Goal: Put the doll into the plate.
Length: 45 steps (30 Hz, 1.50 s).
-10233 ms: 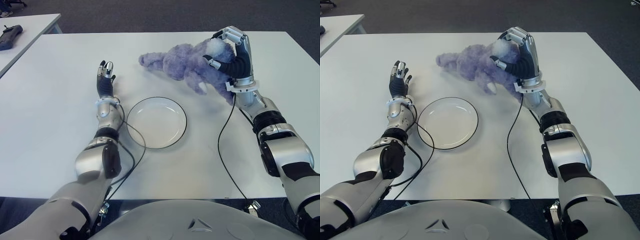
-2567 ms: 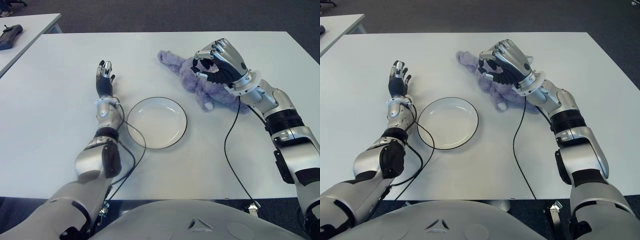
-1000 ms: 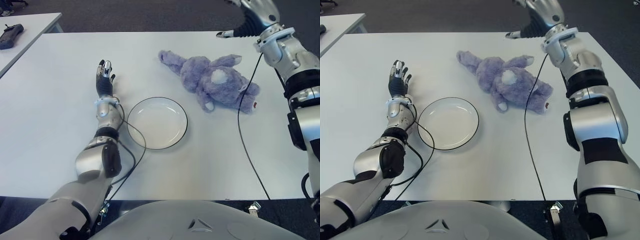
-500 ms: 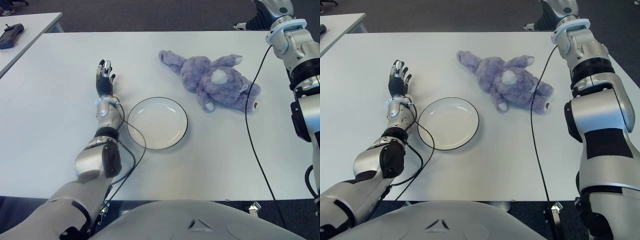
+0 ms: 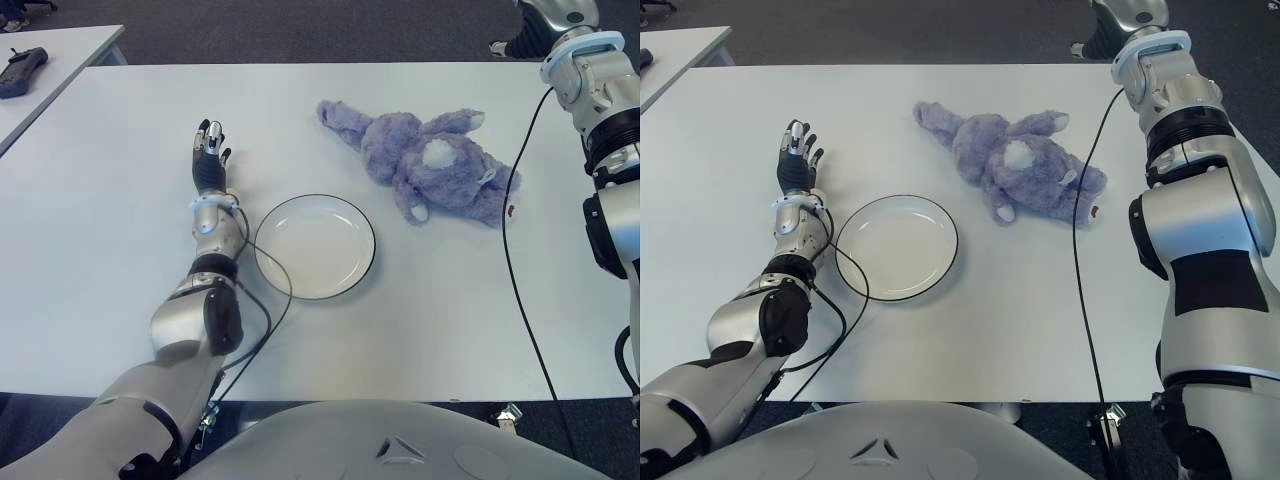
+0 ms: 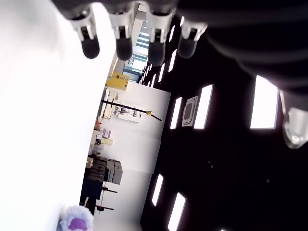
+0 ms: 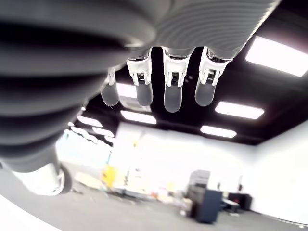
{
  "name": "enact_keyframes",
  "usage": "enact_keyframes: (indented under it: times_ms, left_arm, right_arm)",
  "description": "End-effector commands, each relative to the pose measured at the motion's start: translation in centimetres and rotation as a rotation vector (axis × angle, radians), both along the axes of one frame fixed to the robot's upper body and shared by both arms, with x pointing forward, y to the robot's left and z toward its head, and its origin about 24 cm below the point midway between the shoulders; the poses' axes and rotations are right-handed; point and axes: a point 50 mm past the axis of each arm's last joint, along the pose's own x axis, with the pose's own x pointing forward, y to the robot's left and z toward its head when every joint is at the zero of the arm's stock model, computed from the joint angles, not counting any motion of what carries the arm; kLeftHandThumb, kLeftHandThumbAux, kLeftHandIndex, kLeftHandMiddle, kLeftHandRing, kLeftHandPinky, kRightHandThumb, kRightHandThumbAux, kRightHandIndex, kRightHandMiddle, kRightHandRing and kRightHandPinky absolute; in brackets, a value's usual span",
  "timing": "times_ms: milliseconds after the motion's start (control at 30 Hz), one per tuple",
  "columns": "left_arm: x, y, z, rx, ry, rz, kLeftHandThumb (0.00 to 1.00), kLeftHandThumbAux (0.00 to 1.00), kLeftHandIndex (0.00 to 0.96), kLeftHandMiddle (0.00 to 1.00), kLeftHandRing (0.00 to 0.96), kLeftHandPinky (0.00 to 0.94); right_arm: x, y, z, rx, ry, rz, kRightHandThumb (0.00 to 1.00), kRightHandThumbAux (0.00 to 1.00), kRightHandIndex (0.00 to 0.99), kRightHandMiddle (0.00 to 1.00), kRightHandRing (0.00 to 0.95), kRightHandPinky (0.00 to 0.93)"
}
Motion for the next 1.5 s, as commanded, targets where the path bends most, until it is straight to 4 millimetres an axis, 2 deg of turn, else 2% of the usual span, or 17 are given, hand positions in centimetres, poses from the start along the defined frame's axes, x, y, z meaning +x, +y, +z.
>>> enact_keyframes:
  times_ms: [33,133,400,700,1033,1500]
  left_arm:
    - [-9.0,-1.7,-10.9,-0.167,0.425,0.03,0.0,0.409,0.032,0.094,0.06,0.005]
    - [-9.0,-1.7,-10.9,-0.167,0.426,0.029,0.0,0.404,0.031,0.091,0.058,0.006]
    - [-9.0,-1.7,-10.9,-0.157,0.438,0.026,0.0,0.411,0.037,0.099,0.061,0.014]
    - [-8.9,-1.6,-10.9,-0.152,0.441,0.022,0.0,0.411,0.042,0.102,0.064,0.007]
    - [-8.9,-1.6,-10.9,-0.136,0.443,0.008,0.0,0.403,0.04,0.102,0.065,0.002]
    - [-8.9,-1.7,-10.9,-0.125,0.453,0.01,0.0,0.418,0.033,0.098,0.061,0.004]
  right_arm:
    - [-0.2,-1.4,-1.5,0.016,0.069,-0.069,0.393,0.593,0.0,0.055,0.06,0.084]
    - [-0.3,-1.6,-2.1,0.032,0.081,-0.076,0.399,0.599,0.0,0.053,0.053,0.056]
    - [-0.3,-1.9,-2.7,0.079,0.134,-0.111,0.407,0.582,0.0,0.051,0.057,0.088]
    - [-0.2,-0.8,-4.9,0.069,0.244,-0.069,0.393,0.552,0.0,0.037,0.052,0.091]
    - [-0.2,-0.4,-6.0,0.061,0.309,-0.047,0.392,0.54,0.0,0.019,0.032,0.082]
    - [-0.5,0.6,-8.0,0.028,0.396,0.012,0.451,0.57,0.0,0.015,0.047,0.114]
